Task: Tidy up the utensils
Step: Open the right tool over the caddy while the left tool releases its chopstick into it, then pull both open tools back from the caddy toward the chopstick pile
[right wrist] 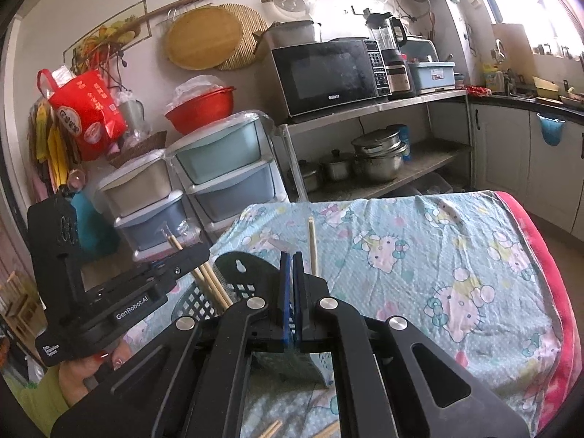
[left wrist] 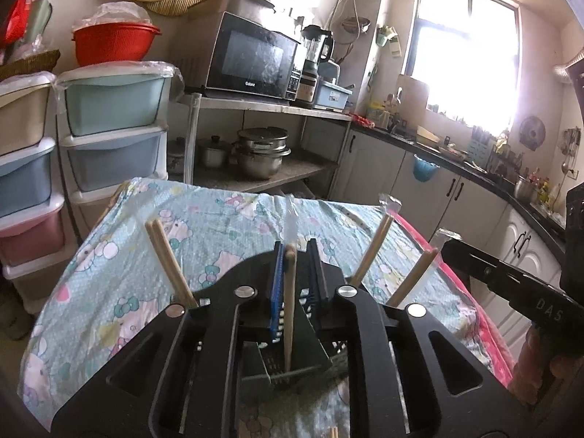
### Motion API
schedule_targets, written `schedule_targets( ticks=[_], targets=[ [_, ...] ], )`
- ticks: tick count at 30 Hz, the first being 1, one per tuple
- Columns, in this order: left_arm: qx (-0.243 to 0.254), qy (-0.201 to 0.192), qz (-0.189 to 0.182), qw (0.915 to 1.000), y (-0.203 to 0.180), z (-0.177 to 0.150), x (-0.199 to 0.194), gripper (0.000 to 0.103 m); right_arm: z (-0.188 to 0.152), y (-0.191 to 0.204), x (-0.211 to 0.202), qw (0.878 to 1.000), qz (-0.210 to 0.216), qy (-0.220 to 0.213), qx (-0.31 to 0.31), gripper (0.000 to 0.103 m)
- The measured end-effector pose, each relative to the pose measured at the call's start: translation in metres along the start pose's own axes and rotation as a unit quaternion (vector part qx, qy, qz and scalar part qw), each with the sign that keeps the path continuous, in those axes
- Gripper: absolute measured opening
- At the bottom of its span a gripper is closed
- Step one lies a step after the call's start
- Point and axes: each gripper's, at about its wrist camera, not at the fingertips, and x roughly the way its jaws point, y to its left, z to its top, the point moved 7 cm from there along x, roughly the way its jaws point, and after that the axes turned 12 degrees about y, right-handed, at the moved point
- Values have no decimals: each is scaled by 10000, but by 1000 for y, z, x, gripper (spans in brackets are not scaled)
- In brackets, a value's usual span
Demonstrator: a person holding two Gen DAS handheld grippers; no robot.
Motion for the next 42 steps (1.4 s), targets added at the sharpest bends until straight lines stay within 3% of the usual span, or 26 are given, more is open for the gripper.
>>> schedule_targets(
  ticks=[10, 23, 37, 42],
  targets=[
    [10, 172, -52, 9998, -1, -15, -6, 34, -17, -5, 2, 9998, -61, 203, 51, 23],
    [-163, 427, -7, 9990, 10, -34, -9, 54, -35, -3, 8, 9990, -109, 428, -7, 34],
    [-261, 387, -93, 9989, 11, -53, -31, 90, -55, 0, 6, 9981, -116, 607, -57, 44],
    [-229, 385, -138, 9989, 6, -59, -35, 92, -58, 0, 2, 9980, -132, 613, -51, 46]
  ],
)
